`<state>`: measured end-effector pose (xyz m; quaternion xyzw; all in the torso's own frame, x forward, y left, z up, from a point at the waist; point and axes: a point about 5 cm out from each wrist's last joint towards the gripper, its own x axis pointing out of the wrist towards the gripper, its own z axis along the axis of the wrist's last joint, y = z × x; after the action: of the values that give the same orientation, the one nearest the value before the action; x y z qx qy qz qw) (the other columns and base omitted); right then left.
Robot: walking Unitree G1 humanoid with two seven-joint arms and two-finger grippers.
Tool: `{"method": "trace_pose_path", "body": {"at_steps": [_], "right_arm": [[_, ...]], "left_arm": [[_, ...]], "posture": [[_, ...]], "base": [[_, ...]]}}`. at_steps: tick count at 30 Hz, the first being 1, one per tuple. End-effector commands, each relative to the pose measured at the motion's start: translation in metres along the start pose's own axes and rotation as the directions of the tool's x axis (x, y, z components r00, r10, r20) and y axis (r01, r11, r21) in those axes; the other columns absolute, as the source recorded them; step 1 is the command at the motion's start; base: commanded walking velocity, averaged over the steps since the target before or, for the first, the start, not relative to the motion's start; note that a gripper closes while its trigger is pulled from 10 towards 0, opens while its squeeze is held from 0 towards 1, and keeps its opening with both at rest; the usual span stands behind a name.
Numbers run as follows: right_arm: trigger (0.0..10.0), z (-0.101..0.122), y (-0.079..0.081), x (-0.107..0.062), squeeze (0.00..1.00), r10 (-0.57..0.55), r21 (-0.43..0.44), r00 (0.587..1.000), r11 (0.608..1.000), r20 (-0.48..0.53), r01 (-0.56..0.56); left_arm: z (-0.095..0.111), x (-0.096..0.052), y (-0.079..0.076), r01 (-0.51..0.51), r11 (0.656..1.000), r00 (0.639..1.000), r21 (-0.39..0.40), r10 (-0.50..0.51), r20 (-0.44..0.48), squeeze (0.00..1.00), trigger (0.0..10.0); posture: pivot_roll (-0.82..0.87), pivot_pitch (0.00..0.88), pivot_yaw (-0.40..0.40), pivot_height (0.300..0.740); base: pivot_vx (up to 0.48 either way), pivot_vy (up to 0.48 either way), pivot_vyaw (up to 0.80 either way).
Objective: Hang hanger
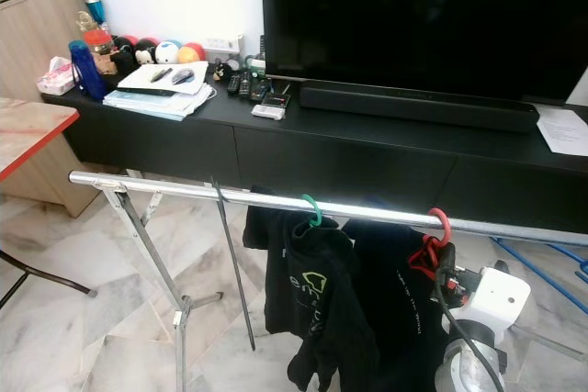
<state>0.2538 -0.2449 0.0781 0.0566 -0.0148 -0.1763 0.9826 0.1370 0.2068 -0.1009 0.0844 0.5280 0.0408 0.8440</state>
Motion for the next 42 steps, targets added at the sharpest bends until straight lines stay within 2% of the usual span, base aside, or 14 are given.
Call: {"method": "trace_pose_path", "body": {"at_steps": [1,5,7,10,11,14,18,22,28,30,33,36,38,42], "right_arm": [[10.0,0.002,0.006,-0.001,0.00,0.067,0.002,0.997,0.998,-0.025,-0.067],[10.0,-0.003,0.006,-0.002,0.00,0.087,-0.027,0.993,0.996,-0.085,-0.090],[10.0,-0.005,0.004,-0.003,0.00,0.101,-0.056,0.989,0.993,-0.107,-0.108],[10.0,0.005,0.002,-0.002,0.00,0.135,-0.073,0.988,0.987,-0.073,-0.140],[10.0,0.005,0.002,-0.002,0.00,0.135,-0.073,0.988,0.987,-0.073,-0.140],[10.0,0.014,-0.001,-0.002,0.00,0.189,-0.087,0.979,0.977,-0.074,-0.195],[10.0,0.019,-0.011,-0.003,0.00,0.176,-0.092,0.981,0.979,-0.077,-0.182],[10.0,0.021,-0.018,-0.007,0.00,0.210,-0.113,0.972,0.969,-0.100,-0.221],[10.0,0.008,-0.032,-0.014,0.00,0.319,-0.197,0.904,0.903,-0.285,-0.381],[10.0,0.005,-0.039,-0.013,0.00,0.306,-0.216,0.892,0.896,-0.333,-0.388],[10.0,0.008,-0.042,-0.008,0.00,0.314,-0.204,0.886,0.895,-0.341,-0.396],[10.0,0.005,-0.041,-0.001,0.00,0.328,-0.190,0.873,0.890,-0.361,-0.414],[10.0,0.002,-0.038,0.001,0.00,0.340,-0.184,0.860,0.883,-0.380,-0.431],[10.0,-0.001,-0.021,0.007,0.00,0.420,-0.121,0.818,0.858,-0.392,-0.498]], "left_arm": [[0.021,0.001,-0.019,0.091,0.996,0.994,0.011,-0.091,0.065,0.00,10.0],[0.018,0.001,-0.005,0.084,0.996,0.994,0.012,-0.085,0.063,0.00,10.0],[0.011,0.000,0.012,0.070,0.998,0.996,0.009,-0.070,0.060,0.00,10.0],[-0.003,-0.003,0.033,0.051,0.999,0.997,0.006,-0.051,0.049,0.00,10.0],[-0.003,-0.003,0.033,0.051,0.999,0.997,0.006,-0.051,0.049,0.00,10.0],[-0.018,-0.008,0.052,0.037,0.999,0.999,0.006,-0.037,0.031,0.00,10.0],[-0.026,-0.010,0.058,0.039,0.999,0.999,0.013,-0.039,0.017,0.00,10.0],[-0.031,-0.011,0.056,0.046,0.999,0.999,0.022,-0.046,0.006,0.00,10.0],[-0.030,-0.008,0.033,0.076,0.996,0.997,0.044,-0.076,-0.008,0.00,10.0],[-0.025,-0.006,0.024,0.084,0.995,0.996,0.048,-0.084,-0.004,0.00,10.0],[-0.018,-0.004,0.010,0.096,0.994,0.995,0.050,-0.097,0.002,0.00,10.0],[-0.009,-0.002,-0.006,0.111,0.992,0.994,0.053,-0.111,0.011,0.00,10.0],[-0.006,-0.002,-0.010,0.113,0.992,0.993,0.053,-0.114,0.013,0.00,10.0],[-0.001,-0.001,-0.017,0.109,0.993,0.994,0.034,-0.110,0.023,0.00,10.0]], "posture": [[-0.03,0.044,-0.033,0.740],[-0.03,0.045,-0.032,0.740],[-0.03,0.045,-0.031,0.740],[-0.03,0.047,-0.028,0.740],[-0.03,0.047,-0.028,0.740],[-0.04,0.048,-0.024,0.740],[-0.05,0.049,-0.019,0.740],[-0.05,0.049,-0.015,0.740],[-0.06,0.049,-0.011,0.740],[-0.06,0.049,-0.011,0.740],[-0.06,0.048,-0.011,0.740],[-0.06,0.046,-0.020,0.740],[-0.06,0.046,-0.028,0.740],[-0.05,0.046,-0.046,0.740]], "base": [[0.000,0.000,0.00],[0.000,0.000,0.00],[0.000,0.000,0.00],[0.000,0.000,0.00],[0.000,0.000,0.00],[0.000,0.000,0.00],[0.000,0.000,0.00],[0.000,0.000,0.00],[0.000,0.000,0.00],[0.000,0.000,0.00],[0.000,0.000,0.00],[0.000,0.000,0.00],[0.000,0.000,0.00],[0.000,0.000,0.00]]}}
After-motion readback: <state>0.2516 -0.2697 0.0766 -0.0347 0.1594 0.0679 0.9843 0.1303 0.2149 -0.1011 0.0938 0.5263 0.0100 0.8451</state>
